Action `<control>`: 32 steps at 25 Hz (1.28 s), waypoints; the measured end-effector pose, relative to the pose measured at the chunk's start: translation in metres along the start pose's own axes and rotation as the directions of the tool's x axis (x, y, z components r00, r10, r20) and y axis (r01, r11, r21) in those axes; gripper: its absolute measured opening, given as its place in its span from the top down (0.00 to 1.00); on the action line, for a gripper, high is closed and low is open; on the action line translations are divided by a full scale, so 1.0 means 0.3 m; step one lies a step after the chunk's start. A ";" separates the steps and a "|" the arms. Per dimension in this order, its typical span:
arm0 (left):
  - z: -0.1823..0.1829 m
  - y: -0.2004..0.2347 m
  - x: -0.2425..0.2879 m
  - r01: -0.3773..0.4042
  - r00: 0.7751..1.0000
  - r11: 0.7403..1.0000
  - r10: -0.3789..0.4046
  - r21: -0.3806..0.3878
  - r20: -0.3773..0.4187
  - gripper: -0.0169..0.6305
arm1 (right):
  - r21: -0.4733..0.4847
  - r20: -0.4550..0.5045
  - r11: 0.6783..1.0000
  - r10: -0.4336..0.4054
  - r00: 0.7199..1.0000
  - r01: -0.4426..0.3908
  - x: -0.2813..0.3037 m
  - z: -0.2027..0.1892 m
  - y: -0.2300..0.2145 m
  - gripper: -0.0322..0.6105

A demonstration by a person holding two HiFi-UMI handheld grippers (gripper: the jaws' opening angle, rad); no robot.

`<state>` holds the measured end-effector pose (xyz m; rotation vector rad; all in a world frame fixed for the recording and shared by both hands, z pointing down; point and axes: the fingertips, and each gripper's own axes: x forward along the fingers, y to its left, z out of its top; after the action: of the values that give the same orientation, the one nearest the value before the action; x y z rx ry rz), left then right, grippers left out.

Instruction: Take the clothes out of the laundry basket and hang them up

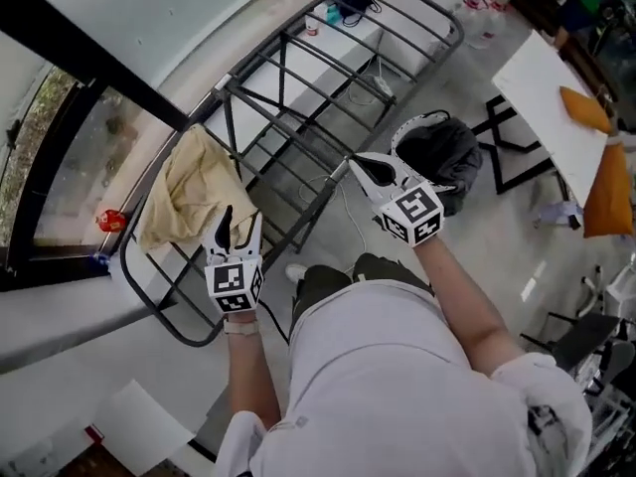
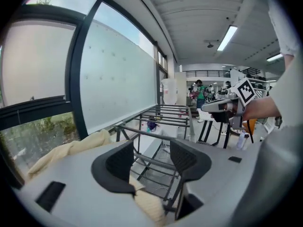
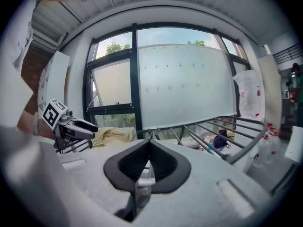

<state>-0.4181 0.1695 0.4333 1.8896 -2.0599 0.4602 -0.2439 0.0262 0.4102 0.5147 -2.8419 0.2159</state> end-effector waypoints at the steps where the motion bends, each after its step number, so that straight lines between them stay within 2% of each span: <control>1: 0.020 -0.057 0.030 0.023 1.000 1.000 -0.023 0.012 0.001 0.60 | 0.013 -0.002 1.000 -0.023 1.000 0.023 -0.058 -0.024 -0.042 0.94; 5: 0.070 -0.317 0.155 0.092 0.996 0.994 -0.091 0.054 -0.011 0.60 | 0.061 -0.011 0.994 -0.095 0.995 0.095 -0.308 -0.132 -0.232 0.94; 8: 0.111 -0.526 0.257 0.172 0.985 0.981 -0.170 0.088 -0.028 0.60 | 0.124 -0.014 0.974 -0.191 0.981 0.191 -0.518 -0.227 -0.371 0.94; 14: 0.181 -0.913 0.436 0.326 0.945 0.928 -0.315 0.180 -0.090 0.60 | 0.229 -0.071 0.902 -0.360 0.930 0.367 -0.860 -0.423 -0.607 0.94; 20: 0.203 -1.170 0.623 0.453 0.891 0.867 -0.430 0.207 -0.147 0.60 | 0.299 -0.176 0.796 -0.496 0.850 0.526 -1.074 -0.627 -0.802 0.94; 23: 0.199 -1.273 0.732 0.511 0.858 0.833 -0.481 0.213 -0.177 0.61 | 0.321 -0.239 0.750 -0.526 0.816 0.578 -1.125 -0.722 -0.899 0.94; 25: 0.195 -1.329 0.813 0.543 0.838 0.813 -0.509 0.211 -0.196 0.60 | 0.314 -0.291 0.734 -0.529 0.797 0.602 -1.132 -0.791 -0.968 0.92; 29: 0.185 -1.413 0.989 0.597 0.799 0.777 -0.552 0.200 -0.240 0.60 | 0.281 -0.404 0.716 -0.516 0.756 0.639 -1.109 -0.929 -1.110 0.89; 32: 0.182 -1.459 1.114 0.628 0.773 0.753 -0.574 0.196 -0.270 0.60 | 0.265 -0.478 0.719 -0.480 0.735 0.642 -1.069 -1.032 -1.212 0.87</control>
<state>-0.0105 -0.1889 0.5409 2.4144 -1.1894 0.7470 0.2444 -0.1485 0.6590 1.2662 -2.1149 0.7195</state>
